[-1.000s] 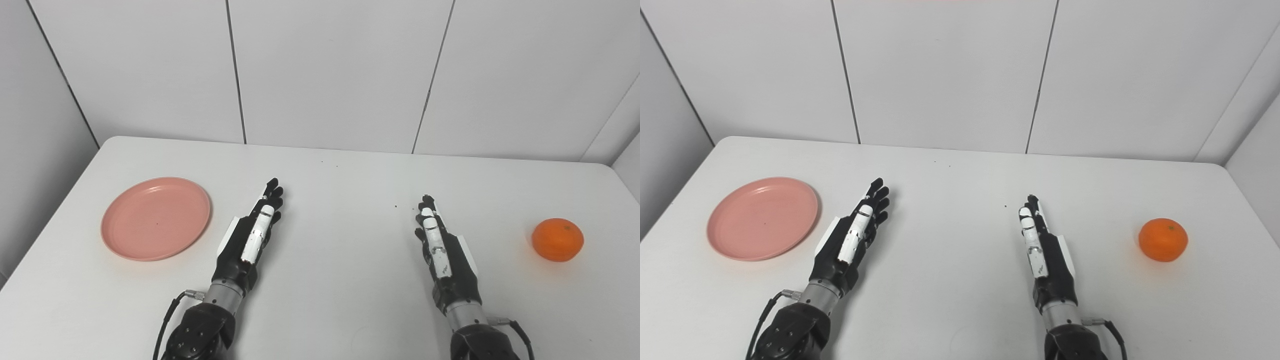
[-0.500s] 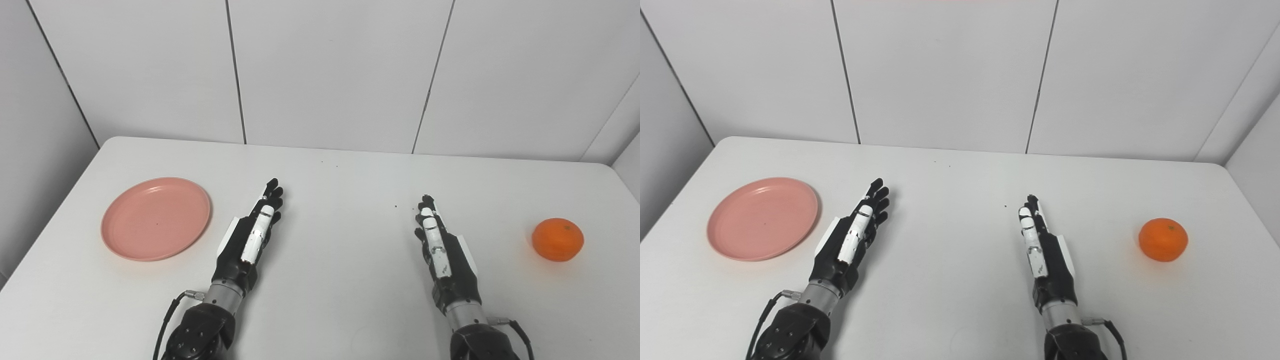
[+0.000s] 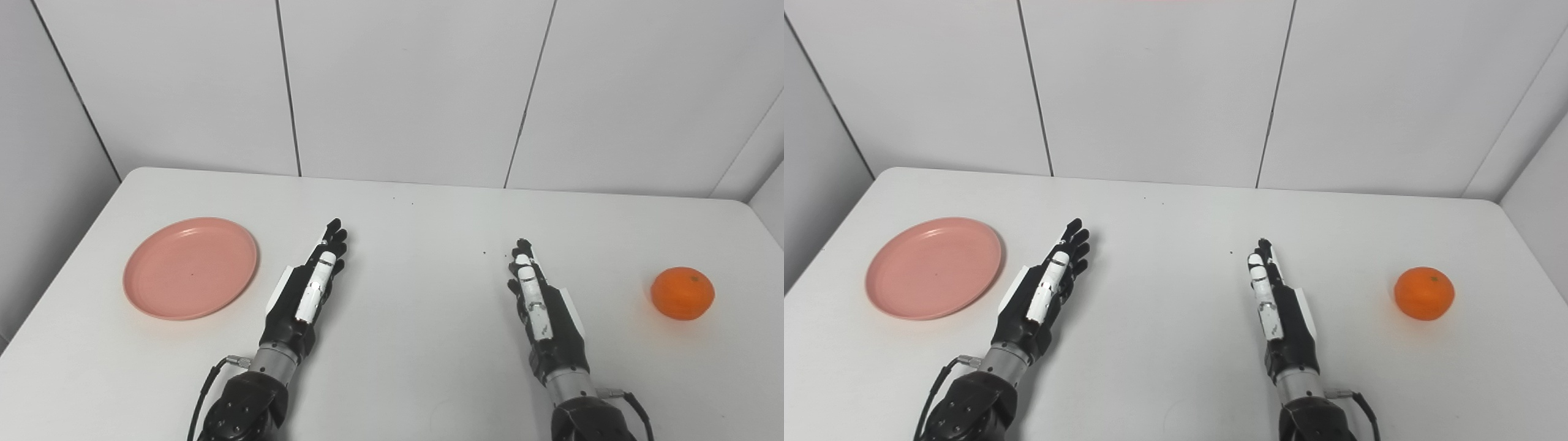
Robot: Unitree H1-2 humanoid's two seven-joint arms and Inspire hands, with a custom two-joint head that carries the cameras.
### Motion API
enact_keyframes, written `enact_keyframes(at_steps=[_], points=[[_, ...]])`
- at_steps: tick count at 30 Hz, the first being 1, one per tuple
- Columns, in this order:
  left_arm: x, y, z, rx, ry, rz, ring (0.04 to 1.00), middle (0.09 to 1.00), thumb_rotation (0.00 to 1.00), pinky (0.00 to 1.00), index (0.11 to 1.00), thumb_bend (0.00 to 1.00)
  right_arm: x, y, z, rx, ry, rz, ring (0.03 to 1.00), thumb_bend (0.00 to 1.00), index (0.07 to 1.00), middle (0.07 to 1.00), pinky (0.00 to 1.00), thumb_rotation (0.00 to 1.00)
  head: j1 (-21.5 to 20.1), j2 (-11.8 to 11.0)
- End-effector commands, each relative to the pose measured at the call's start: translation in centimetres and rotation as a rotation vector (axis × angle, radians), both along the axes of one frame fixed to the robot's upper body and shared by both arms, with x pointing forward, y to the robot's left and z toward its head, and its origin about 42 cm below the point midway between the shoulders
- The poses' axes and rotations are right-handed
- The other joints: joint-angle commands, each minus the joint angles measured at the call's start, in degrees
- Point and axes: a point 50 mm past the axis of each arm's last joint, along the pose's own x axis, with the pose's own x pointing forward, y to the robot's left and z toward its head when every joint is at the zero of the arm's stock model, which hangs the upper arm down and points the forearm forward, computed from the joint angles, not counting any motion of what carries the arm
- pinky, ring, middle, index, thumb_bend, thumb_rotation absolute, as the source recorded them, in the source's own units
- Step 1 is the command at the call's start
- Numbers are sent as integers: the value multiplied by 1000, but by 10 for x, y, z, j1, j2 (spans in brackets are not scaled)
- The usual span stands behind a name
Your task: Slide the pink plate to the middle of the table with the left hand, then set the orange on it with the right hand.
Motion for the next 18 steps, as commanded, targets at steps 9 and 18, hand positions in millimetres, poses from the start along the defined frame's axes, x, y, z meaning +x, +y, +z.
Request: enact_keyframes(at_steps=[9, 18], points=[[3, -3, 12, -5, -47, -9, 1000, 1000, 1000, 1000, 1000, 408, 4, 4, 14, 7, -67, 7, 1000, 255, 1000, 1000, 1000, 1000, 0, -2], [2, -3, 13, -10, -46, -12, 1000, 1000, 1000, 1000, 1000, 406, 4, 4, 14, 17, -65, 9, 1000, 250, 1000, 1000, 1000, 1000, 0, -1]])
